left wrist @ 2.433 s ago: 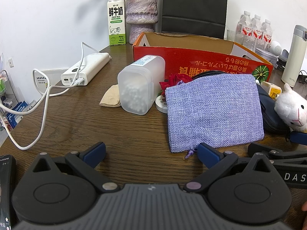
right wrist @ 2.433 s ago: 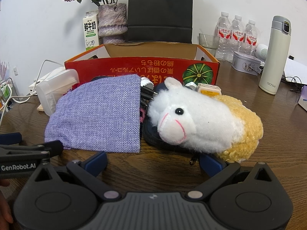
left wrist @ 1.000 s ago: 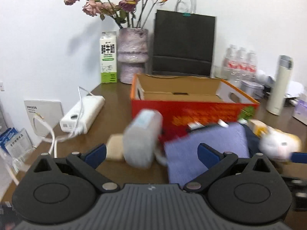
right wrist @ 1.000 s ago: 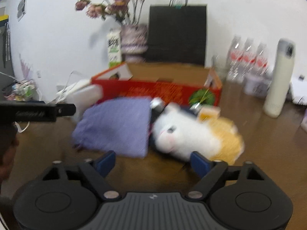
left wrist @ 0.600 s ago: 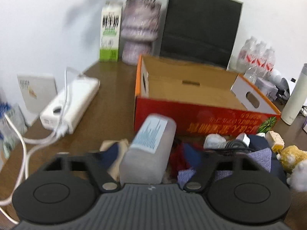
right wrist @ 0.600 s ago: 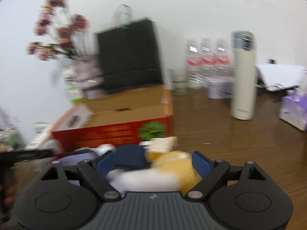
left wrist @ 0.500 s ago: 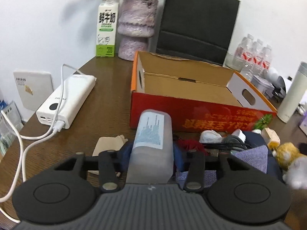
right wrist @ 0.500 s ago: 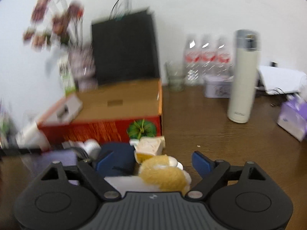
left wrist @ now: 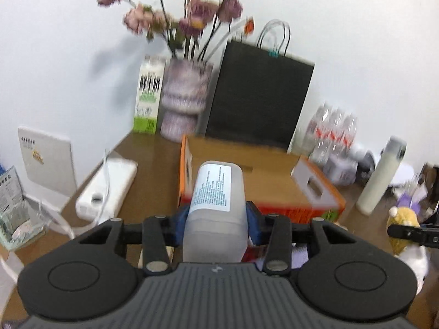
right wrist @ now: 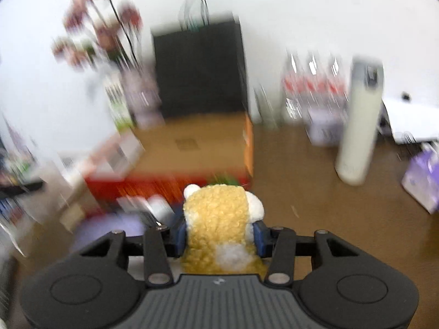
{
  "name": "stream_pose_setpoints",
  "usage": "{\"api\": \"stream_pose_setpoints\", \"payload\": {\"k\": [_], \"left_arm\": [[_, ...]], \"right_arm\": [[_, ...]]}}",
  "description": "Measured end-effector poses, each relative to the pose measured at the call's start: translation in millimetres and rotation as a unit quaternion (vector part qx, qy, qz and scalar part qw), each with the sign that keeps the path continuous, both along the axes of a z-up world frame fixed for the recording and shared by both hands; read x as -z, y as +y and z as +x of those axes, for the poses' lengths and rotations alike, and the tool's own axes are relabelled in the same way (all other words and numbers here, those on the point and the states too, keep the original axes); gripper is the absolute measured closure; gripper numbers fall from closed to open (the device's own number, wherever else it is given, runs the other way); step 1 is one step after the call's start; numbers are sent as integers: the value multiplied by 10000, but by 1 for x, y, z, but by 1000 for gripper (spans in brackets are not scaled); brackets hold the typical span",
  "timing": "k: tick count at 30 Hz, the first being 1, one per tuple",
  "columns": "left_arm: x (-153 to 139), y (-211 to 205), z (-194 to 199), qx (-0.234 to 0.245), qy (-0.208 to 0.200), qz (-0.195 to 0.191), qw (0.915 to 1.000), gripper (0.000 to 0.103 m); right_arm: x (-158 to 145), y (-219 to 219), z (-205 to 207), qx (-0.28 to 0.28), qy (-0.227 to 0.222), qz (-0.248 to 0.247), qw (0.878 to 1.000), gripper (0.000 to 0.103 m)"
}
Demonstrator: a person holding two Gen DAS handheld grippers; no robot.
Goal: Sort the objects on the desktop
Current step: 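Carry the swab container into the box with left gripper while right carries the sheep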
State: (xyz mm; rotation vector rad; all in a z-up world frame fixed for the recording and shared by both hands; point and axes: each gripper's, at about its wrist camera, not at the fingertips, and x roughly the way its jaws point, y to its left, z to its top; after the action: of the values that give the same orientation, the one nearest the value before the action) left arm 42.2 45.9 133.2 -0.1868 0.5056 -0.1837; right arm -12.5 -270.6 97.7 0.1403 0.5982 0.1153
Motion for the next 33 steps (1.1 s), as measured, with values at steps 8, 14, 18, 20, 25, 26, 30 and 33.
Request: {"api": "stream_pose_setpoints", "payload": {"k": [8, 14, 18, 20, 25, 26, 30, 33], "left_arm": [[-7, -48, 142, -110, 498, 572, 9971, 60], [60, -64, 206, -813, 1369, 1008, 9821, 60], [83, -77, 198, -827, 1311, 1361, 9785, 61], [85, -79, 194, -852, 1300, 1459, 9770, 61], [75, -70, 192, -576, 1656, 1362, 9750, 59], [69, -65, 190, -523, 1724, 1254, 9756, 59], [25, -42, 177, -451, 1378, 921, 9851, 35], [-15, -34, 160, -475, 902, 1204, 9875, 22]], "right_arm": [[-57, 57, 139, -333, -412, -229, 9983, 58], [11, 74, 250, 395, 803, -858, 9923, 58], [52, 59, 268, 974, 1377, -958, 9810, 58], [67, 63, 271, 1003, 1671, -1340, 9716, 57], [66, 64, 263, 985, 1925, -1614, 9629, 50], [62, 64, 262, 944, 1990, -1593, 9624, 48], [29, 72, 250, 768, 1935, -1693, 9633, 29], [-4, 77, 235, 605, 1671, -1618, 9707, 21]]}}
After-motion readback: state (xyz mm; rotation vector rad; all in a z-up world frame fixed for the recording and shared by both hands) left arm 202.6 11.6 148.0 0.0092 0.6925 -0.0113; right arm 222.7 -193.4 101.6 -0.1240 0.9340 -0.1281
